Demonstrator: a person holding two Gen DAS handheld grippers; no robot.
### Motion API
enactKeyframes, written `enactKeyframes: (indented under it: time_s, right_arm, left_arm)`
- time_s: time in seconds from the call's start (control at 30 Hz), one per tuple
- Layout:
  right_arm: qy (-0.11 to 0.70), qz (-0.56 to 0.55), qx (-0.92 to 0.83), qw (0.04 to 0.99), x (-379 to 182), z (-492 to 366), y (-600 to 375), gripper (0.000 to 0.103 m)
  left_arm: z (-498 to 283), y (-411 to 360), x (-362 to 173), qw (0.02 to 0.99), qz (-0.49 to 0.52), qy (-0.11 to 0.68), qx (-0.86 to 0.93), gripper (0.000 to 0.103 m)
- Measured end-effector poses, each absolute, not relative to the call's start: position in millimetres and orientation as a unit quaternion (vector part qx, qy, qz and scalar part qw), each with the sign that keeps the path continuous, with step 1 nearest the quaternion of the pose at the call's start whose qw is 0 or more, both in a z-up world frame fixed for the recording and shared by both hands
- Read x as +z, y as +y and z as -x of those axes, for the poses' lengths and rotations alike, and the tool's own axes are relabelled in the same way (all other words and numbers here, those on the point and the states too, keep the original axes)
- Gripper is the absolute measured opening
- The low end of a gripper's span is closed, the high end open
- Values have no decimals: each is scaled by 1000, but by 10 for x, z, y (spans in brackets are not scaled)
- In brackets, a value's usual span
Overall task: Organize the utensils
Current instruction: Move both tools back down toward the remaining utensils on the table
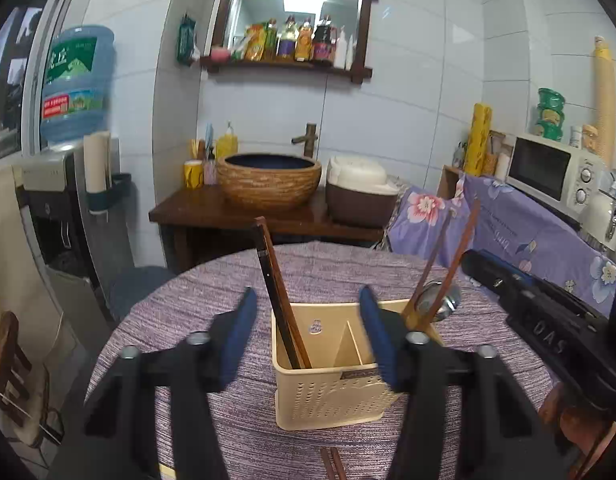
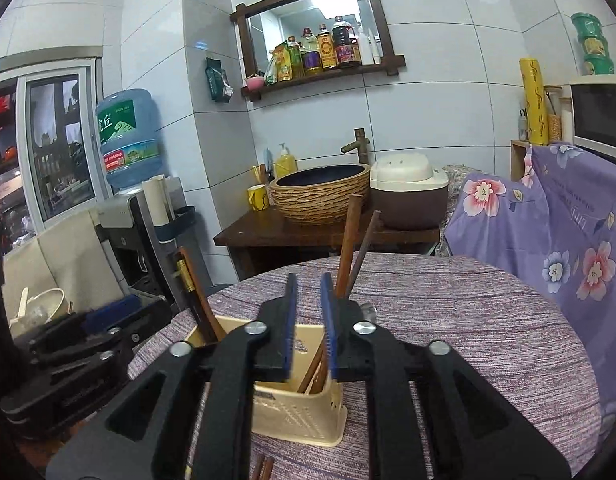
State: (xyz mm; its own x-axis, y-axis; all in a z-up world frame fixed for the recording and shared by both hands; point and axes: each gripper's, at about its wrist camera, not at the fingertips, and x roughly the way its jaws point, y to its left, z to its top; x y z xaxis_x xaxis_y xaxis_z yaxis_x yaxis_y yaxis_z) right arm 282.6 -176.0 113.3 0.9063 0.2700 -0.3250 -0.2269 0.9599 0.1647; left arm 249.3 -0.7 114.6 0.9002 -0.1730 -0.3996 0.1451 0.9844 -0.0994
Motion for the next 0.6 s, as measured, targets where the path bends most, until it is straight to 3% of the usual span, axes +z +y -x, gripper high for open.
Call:
enactKeyframes:
  time_s: [0.03, 0.07, 0.13, 0.33, 0.53, 0.6]
  right_arm:
    - [173, -57, 124, 975, 1133, -2777, -1769, 49]
    - [170, -54, 120, 977, 1122, -2711, -1787, 59]
    - [171, -46, 110, 978, 1083, -2592, -1821, 59]
    - [271, -3, 87, 959, 614, -2291, -1862, 59]
    - [369, 1, 97, 924, -70, -1967, -1854, 59]
    - [389, 2, 103, 915, -236, -1868, -1803, 58]
  left_arm:
    - [-2421, 3, 1152, 976, 28, 202, -79, 63]
    - [-2376, 11, 1145, 976, 24, 202, -76, 65]
    - [-2253, 47, 1078, 975, 21, 209, -71, 80]
    - [-1998, 118, 525, 951, 19, 300, -67, 82]
    - [-1737, 66, -58, 927, 19, 366, -80, 60]
    - [-1685, 77, -191, 921, 32, 380, -79, 57]
